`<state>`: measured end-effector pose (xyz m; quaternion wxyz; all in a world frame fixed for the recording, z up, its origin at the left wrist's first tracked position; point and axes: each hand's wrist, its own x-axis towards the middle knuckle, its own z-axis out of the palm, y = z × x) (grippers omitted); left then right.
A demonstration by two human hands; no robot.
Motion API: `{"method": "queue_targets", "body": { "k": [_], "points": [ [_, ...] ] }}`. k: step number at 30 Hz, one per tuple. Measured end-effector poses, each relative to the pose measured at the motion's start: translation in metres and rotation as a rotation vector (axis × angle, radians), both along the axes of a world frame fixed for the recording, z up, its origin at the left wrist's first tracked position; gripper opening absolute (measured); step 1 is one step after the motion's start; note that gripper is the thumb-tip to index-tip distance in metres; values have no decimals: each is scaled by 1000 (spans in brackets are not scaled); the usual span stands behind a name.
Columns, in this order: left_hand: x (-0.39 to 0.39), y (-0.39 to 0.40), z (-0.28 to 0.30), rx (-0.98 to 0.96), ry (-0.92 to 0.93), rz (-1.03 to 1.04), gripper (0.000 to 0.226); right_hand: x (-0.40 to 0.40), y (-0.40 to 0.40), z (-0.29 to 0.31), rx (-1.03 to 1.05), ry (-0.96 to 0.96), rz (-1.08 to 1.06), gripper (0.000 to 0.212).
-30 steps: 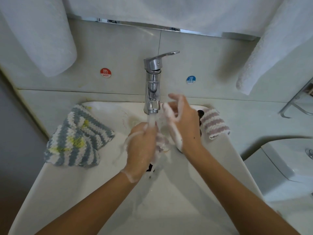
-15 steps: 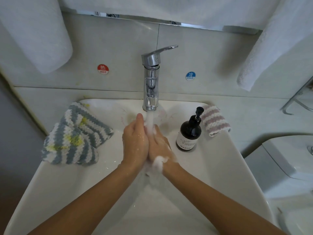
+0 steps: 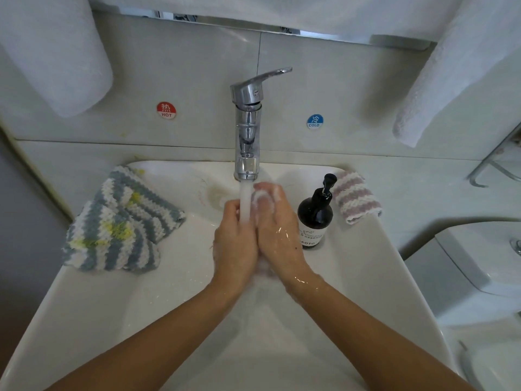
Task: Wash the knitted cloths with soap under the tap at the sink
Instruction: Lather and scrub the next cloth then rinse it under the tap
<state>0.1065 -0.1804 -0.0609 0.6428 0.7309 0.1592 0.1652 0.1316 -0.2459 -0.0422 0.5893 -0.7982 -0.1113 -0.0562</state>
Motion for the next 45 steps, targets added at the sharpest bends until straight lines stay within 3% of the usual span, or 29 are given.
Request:
{"method": "queue_targets", "body": {
  "k": [7,10,15,21,24,29,34,37,41,45],
  "points": [
    [-5,-19,-4,-145,30,-12,27,6,-1,-4,268,65,-130,17],
    [-6,-18,1,-142,5,38,16,2,4,-5,243,58,-104,19],
    [-4,-2,6,-79,-59,110,18,-5,11,-9,91,29,-46,20],
    [7,20,11,-113,-125,294,40,-21,19,-12,28,95,123,21],
    [12,25,9,-202,-10,364,44,-23,20,-13,51,115,140,17],
    [16,20,2,-121,8,259,40,-16,13,-6,153,202,85,9],
    [14,13,-1,-96,69,150,5,-9,4,-4,195,195,31,39],
    [9,8,0,-42,49,113,15,-9,6,-6,189,208,53,37],
    [0,-1,3,-57,58,67,23,-7,8,-4,234,223,18,15],
    [-7,-6,4,-104,6,65,22,-7,6,-4,211,191,2,29]
  ]
}}
